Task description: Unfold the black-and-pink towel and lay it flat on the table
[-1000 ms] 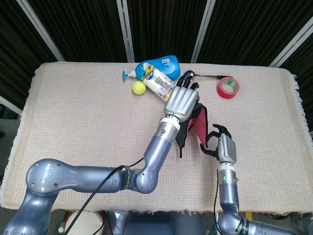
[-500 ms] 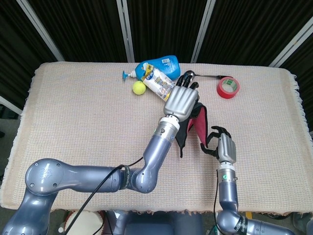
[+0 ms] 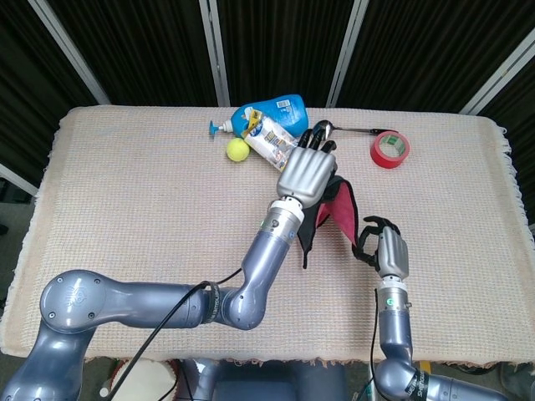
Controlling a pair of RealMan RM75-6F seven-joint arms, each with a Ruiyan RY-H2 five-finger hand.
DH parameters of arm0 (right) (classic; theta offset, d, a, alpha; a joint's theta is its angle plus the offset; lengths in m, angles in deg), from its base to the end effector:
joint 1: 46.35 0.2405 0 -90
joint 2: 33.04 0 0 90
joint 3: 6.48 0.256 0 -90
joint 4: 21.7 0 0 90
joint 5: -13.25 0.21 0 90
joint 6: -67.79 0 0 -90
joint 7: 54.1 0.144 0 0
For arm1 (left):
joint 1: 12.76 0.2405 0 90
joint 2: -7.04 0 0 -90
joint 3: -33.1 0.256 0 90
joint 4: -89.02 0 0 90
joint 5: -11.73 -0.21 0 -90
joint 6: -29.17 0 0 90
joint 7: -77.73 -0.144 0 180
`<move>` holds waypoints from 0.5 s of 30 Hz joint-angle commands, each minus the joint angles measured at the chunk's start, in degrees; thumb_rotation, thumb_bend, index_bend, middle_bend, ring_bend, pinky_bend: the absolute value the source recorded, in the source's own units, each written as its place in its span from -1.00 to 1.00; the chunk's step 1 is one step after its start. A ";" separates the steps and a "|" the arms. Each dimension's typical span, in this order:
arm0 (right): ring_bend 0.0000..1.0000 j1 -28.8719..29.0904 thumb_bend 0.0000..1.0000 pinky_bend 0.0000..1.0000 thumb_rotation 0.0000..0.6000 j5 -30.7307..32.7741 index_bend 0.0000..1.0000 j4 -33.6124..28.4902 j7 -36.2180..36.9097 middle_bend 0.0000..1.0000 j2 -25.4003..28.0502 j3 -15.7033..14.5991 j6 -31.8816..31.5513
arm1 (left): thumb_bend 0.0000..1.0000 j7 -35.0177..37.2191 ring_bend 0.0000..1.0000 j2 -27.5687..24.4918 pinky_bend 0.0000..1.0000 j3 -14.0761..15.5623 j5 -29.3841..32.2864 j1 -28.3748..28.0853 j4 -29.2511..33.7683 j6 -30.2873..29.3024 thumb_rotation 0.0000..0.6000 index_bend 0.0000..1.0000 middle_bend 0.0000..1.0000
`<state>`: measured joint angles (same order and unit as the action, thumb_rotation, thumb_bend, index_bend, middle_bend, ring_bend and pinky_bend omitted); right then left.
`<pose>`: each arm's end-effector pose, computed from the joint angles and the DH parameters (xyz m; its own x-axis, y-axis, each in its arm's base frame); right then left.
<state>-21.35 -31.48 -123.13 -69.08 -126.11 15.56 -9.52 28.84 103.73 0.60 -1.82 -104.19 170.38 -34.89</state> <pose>-0.1877 -0.2949 0.0236 -0.2063 -0.0517 0.9771 -0.9468 0.2628 -0.1860 0.1703 0.3917 -0.0026 0.3551 0.1132 0.9279 0.8619 -0.4241 -0.2781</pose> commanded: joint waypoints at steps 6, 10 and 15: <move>-0.67 -0.39 0.22 -0.76 1.00 -1.24 0.50 -1.21 0.52 -0.43 1.54 -0.07 0.08 | 0.06 0.59 -1.00 -0.73 -0.93 0.52 -0.12 0.99 0.85 0.21 1.00 0.48 -0.63; -0.67 -0.34 0.23 -0.76 1.00 -2.12 0.51 -1.60 0.84 -0.43 2.97 0.30 0.59 | 0.06 1.17 -1.00 -1.68 -0.93 1.22 -0.30 2.17 2.01 0.95 1.00 0.48 -0.63; -0.67 -0.26 0.28 -0.76 1.00 -3.48 0.52 -2.20 1.35 -0.42 5.77 0.97 1.68 | 0.06 2.17 -1.00 -3.30 -0.93 2.44 -0.92 4.09 3.66 1.81 1.00 0.48 -0.62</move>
<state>-21.64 -34.60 -125.10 -67.96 -120.95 16.27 -8.23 30.80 100.70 2.82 -2.59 -100.36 173.78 -33.27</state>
